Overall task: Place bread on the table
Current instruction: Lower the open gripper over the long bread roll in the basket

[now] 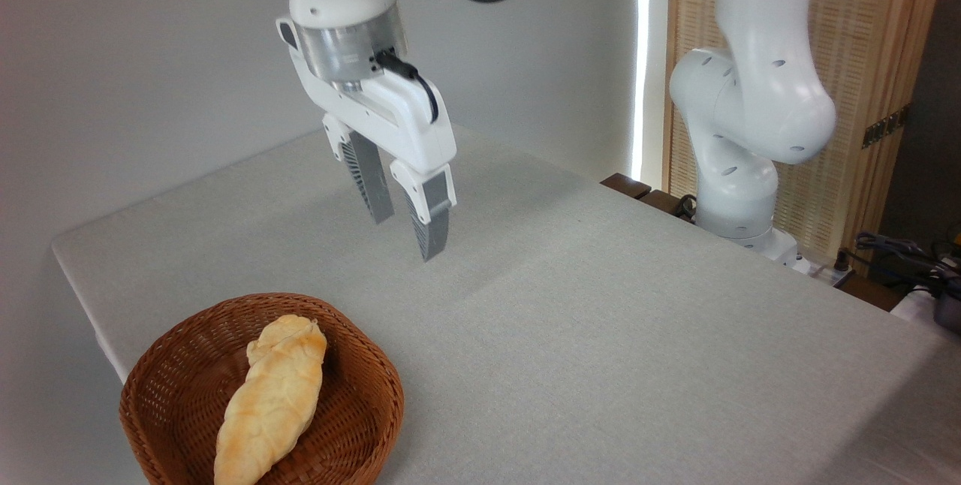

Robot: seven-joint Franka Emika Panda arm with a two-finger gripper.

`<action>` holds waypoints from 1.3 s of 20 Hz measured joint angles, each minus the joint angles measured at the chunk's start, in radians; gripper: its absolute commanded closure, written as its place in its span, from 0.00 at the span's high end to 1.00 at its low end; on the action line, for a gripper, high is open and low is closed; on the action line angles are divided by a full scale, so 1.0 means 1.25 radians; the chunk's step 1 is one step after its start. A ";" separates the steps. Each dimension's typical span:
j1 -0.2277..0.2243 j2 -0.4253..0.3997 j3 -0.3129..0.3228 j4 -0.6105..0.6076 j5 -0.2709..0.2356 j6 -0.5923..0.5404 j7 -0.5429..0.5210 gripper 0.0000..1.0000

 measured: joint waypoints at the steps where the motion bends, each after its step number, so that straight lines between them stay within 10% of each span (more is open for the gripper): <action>1: 0.000 -0.002 0.000 -0.015 0.000 0.002 0.002 1.00; 12: 0.001 -0.019 0.007 -0.135 0.000 0.266 0.001 1.00; 19: 0.001 0.023 0.007 -0.146 -0.064 0.439 -0.343 1.00; 26: 0.008 0.082 0.011 -0.147 -0.162 0.594 -0.407 1.00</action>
